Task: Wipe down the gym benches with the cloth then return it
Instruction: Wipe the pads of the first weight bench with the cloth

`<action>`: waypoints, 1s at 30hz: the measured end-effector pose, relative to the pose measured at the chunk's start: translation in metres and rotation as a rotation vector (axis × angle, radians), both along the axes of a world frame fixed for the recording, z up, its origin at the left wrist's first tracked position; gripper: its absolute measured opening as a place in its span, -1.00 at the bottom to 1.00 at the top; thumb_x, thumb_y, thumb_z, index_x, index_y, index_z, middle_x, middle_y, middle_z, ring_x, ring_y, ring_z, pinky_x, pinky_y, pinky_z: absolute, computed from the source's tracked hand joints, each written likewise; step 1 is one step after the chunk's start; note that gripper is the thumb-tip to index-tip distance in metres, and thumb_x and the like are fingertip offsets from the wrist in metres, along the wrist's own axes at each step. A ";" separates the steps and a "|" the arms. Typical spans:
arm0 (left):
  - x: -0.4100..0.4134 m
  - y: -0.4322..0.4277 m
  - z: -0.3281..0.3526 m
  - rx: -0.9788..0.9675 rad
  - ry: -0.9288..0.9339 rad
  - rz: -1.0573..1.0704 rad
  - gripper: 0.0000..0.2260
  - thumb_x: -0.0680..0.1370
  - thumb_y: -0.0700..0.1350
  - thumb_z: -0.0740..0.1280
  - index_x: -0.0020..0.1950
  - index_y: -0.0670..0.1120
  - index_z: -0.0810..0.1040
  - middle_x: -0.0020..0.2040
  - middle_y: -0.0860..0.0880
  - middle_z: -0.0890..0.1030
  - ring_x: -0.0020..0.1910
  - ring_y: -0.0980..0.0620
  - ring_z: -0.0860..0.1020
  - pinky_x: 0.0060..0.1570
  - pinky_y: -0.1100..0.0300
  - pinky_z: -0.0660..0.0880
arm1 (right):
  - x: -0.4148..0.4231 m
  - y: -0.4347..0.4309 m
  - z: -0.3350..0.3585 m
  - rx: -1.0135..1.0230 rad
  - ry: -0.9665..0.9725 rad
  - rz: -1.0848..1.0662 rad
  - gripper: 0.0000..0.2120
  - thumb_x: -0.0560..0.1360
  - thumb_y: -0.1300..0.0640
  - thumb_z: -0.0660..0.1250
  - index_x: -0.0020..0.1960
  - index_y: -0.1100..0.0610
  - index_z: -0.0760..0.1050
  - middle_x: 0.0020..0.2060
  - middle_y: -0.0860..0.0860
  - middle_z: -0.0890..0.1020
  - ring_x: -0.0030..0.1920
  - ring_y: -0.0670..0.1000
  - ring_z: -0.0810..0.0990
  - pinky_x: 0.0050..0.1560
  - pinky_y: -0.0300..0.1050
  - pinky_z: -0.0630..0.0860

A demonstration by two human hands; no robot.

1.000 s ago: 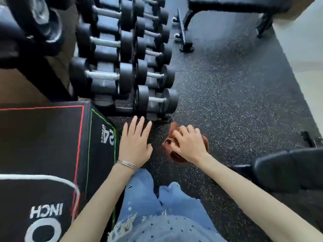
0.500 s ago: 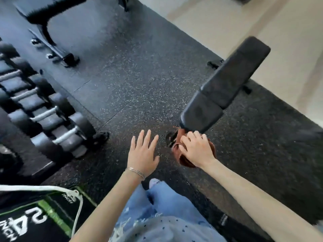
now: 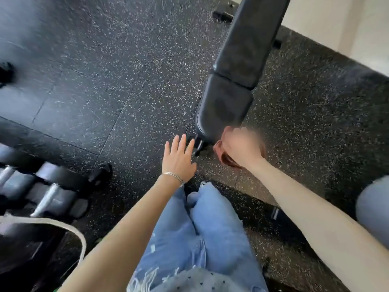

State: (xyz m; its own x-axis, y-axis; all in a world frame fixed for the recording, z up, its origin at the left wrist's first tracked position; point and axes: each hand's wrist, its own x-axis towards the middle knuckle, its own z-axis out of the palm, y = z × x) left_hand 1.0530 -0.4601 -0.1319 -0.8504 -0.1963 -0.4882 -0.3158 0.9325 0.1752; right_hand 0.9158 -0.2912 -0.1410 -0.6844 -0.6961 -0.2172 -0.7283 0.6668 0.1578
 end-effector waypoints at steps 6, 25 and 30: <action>-0.061 -0.014 -0.054 0.083 0.012 0.115 -0.32 0.53 0.11 0.23 0.54 -0.06 0.01 0.55 -0.12 0.04 0.53 -0.12 0.02 0.47 -0.07 0.02 | -0.056 -0.021 -0.044 -0.042 -0.055 -0.022 -0.65 0.55 -0.05 0.03 0.03 0.16 0.46 -0.14 0.16 0.53 -0.09 0.20 0.47 -0.17 0.09 0.38; -0.164 0.036 -0.195 0.248 0.039 0.513 -0.08 0.43 0.04 0.44 0.53 -0.19 -0.10 0.56 -0.10 -0.07 0.53 -0.09 -0.06 0.43 0.06 0.14 | -0.128 -0.010 -0.201 -0.219 -0.387 -0.297 -0.44 0.52 -0.26 0.11 0.46 -0.09 0.21 0.45 0.09 0.20 0.45 0.21 0.09 0.29 0.32 0.14; -0.164 0.041 -0.196 0.177 0.032 0.450 -0.08 0.45 0.17 0.35 0.52 -0.22 -0.13 0.56 -0.14 -0.10 0.53 -0.11 -0.09 0.44 0.05 0.13 | -0.160 -0.029 -0.213 -0.107 -0.271 -0.143 -0.44 0.52 -0.29 0.09 0.47 -0.14 0.16 0.45 0.10 0.22 0.40 0.21 0.18 0.16 0.30 0.24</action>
